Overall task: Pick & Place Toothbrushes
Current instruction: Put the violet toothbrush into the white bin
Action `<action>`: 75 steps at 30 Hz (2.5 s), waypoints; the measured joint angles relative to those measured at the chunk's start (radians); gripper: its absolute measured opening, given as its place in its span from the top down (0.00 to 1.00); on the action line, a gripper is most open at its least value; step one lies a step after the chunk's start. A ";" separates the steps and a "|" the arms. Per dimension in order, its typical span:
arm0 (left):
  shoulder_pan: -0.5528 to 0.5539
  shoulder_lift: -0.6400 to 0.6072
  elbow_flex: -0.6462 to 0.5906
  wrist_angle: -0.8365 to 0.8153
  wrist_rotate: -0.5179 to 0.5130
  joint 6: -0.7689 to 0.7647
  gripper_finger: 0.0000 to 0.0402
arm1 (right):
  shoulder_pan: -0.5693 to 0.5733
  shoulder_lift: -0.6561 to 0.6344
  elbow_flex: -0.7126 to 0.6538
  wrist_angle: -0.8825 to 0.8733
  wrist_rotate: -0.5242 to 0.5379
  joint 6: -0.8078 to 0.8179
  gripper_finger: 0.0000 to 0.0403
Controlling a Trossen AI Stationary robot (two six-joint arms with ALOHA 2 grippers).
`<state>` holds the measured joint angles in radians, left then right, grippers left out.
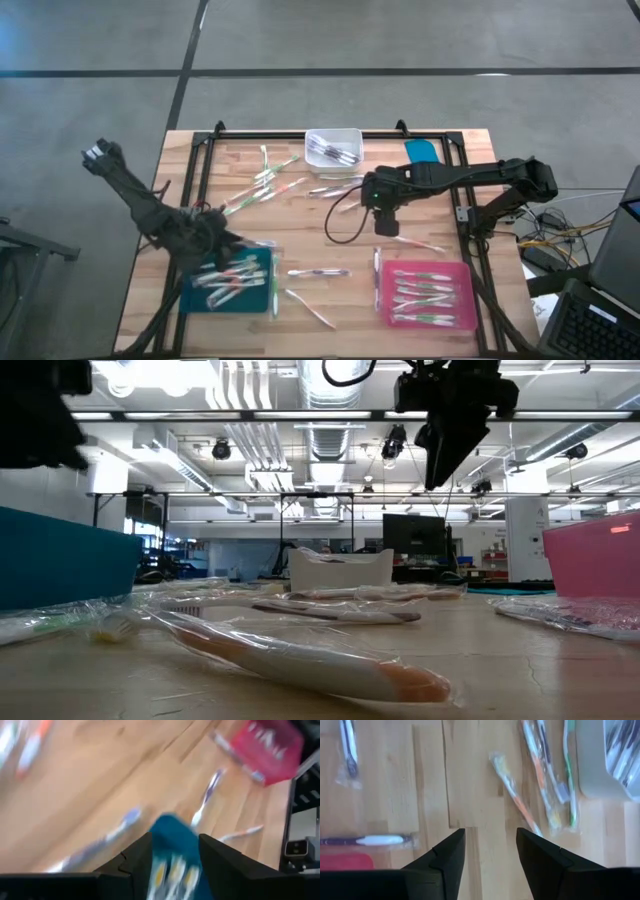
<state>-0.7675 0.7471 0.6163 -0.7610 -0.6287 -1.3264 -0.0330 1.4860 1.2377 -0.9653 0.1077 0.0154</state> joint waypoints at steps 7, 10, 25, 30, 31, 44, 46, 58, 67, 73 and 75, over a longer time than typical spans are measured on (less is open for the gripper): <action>0.065 0.013 0.000 0.344 -0.139 0.515 0.59 | 0.013 0.002 -0.001 0.116 -0.018 -0.007 0.56; 0.079 0.032 0.000 0.524 -0.191 0.761 0.59 | 0.032 0.002 -0.002 0.168 -0.054 0.007 0.54; 0.178 0.249 0.000 0.952 -0.384 1.174 0.59 | 0.214 0.002 -0.024 0.355 -0.056 0.097 0.61; 0.204 0.294 0.000 0.963 -0.496 1.115 0.59 | 0.262 0.002 -0.070 0.465 -0.055 0.129 0.64; 0.205 0.302 0.000 0.963 -0.495 1.097 0.59 | 0.269 0.002 -0.084 0.492 -0.055 0.137 0.65; 0.229 0.334 0.004 0.981 -0.492 1.071 0.59 | 0.308 0.100 -0.225 0.752 -0.054 0.196 0.61; 0.233 0.335 0.005 0.988 -0.491 1.064 0.59 | 0.313 0.142 -0.200 0.752 -0.055 0.194 0.60; 0.243 0.337 0.001 0.978 -0.491 1.062 0.59 | 0.360 0.381 -0.024 0.666 -0.059 0.135 0.54; 0.243 0.343 0.001 0.978 -0.490 1.059 0.59 | 0.362 0.489 -0.002 0.656 -0.054 0.139 0.59; 0.243 0.343 0.001 0.978 -0.490 1.057 0.59 | 0.360 0.540 0.002 0.662 -0.028 0.137 0.62; 0.243 0.343 0.000 0.978 -0.490 1.057 0.59 | 0.361 0.541 0.002 0.663 -0.002 0.135 0.64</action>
<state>-0.5247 1.0904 0.6167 0.2169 -1.1187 -0.2691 0.3283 2.0274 1.2400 -0.3026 0.1059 0.1500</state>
